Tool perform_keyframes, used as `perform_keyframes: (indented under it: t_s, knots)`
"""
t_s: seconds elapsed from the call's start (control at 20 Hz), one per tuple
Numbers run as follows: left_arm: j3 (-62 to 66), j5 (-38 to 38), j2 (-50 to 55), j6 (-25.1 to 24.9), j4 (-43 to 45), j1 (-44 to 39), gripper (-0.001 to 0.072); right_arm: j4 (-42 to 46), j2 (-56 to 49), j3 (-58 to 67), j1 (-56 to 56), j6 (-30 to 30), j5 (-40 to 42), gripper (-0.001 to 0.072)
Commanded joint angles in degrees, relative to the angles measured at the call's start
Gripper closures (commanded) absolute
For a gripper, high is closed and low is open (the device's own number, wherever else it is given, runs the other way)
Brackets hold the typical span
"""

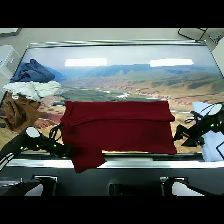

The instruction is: Fold the clothes and pants, and hang the long-sleeved shirts on hangers.

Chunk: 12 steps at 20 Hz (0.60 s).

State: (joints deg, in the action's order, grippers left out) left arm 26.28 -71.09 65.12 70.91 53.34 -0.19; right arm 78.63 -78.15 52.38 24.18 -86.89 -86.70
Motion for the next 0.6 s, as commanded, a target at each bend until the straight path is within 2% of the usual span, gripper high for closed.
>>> perform_keyframes:
  t_s: [0.0,0.15,0.45,0.5,0.55]
  knots:
    - [-0.07,0.2,-0.07,0.17,0.2,-0.17,0.068,-0.94,0.0,-4.7,0.02,1.46,4.24,0.0178]
    - [-0.07,0.17,-0.09,0.2,0.2,-0.13,0.0681,-2.82,-0.02,-7.28,0.02,2.8,7.82,0.0179]
    - [-0.04,0.17,-0.09,0.2,0.2,-0.13,0.068,-3.85,-0.02,-10.51,0.02,2.8,9.75,0.0195]
    - [-0.04,0.0,-0.11,0.2,0.2,-0.13,0.068,-4.72,-0.02,-10.69,0.02,2.89,9.92,0.0321]
    - [0.0,-0.35,-0.15,0.22,0.2,-0.13,0.0681,-5.79,0.0,-10.62,0.02,3.34,9.88,0.048]
